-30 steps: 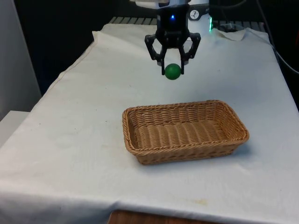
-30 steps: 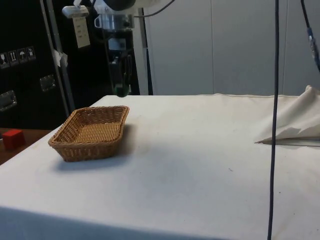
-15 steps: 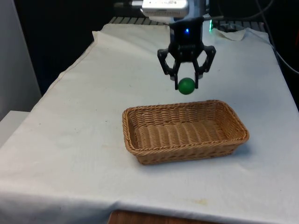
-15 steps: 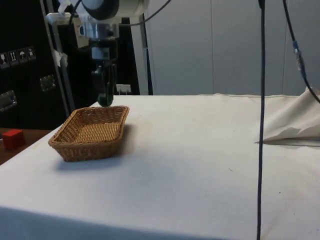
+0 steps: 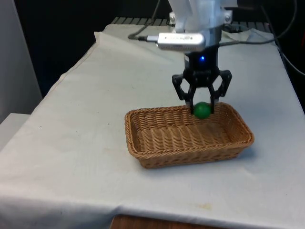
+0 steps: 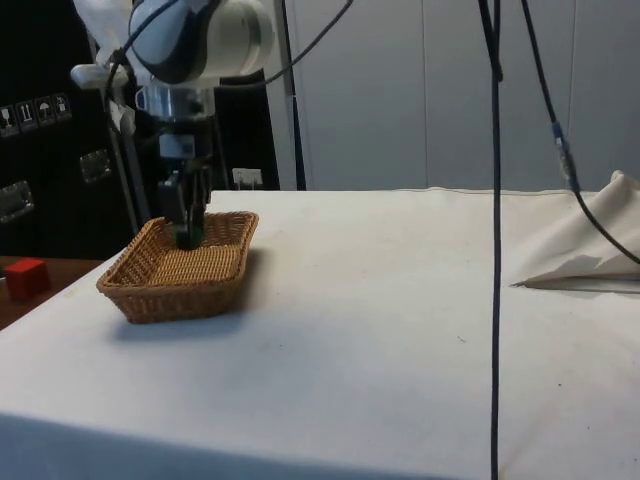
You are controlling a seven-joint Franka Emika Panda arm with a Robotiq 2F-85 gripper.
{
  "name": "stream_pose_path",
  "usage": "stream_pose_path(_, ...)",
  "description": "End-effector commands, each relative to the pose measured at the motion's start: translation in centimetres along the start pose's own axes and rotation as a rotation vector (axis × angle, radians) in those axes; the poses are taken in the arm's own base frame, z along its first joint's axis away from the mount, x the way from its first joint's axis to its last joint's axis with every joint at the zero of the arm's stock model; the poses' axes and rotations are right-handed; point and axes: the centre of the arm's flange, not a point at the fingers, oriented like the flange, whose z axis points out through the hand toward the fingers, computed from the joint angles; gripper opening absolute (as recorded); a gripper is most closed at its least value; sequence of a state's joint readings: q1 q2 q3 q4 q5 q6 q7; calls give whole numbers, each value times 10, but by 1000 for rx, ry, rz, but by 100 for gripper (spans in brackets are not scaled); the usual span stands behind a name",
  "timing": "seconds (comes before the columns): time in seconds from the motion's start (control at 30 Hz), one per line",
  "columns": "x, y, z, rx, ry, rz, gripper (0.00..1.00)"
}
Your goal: Pick up the ball and place it into the basket.
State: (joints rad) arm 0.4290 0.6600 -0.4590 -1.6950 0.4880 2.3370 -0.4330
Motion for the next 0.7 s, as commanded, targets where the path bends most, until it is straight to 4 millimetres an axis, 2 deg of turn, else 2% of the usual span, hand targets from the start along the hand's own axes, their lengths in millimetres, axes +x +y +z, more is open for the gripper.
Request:
stream_pose_path(0.0, 3, -2, 6, 12, 3, 0, 2)
stream_pose_path(0.13, 7, -5, 18, 20, 2, 0, 2)
stream_pose_path(0.33, 7, -4, 20, 18, 0, -1, 3)
stream_pose_path(0.37, 7, -4, 20, 17, -1, -1, 15)
stream_pose_path(0.53, 7, -3, 20, 11, -4, -1, 58)
stream_pose_path(0.57, 6, -3, 20, 16, 0, -1, 58)
stream_pose_path(0.6, 6, -3, 20, 16, -1, 0, 67)
stream_pose_path(0.63, 6, -4, 20, 15, -2, -2, 84)
stream_pose_path(0.67, 6, -4, 20, 15, -2, -3, 93)
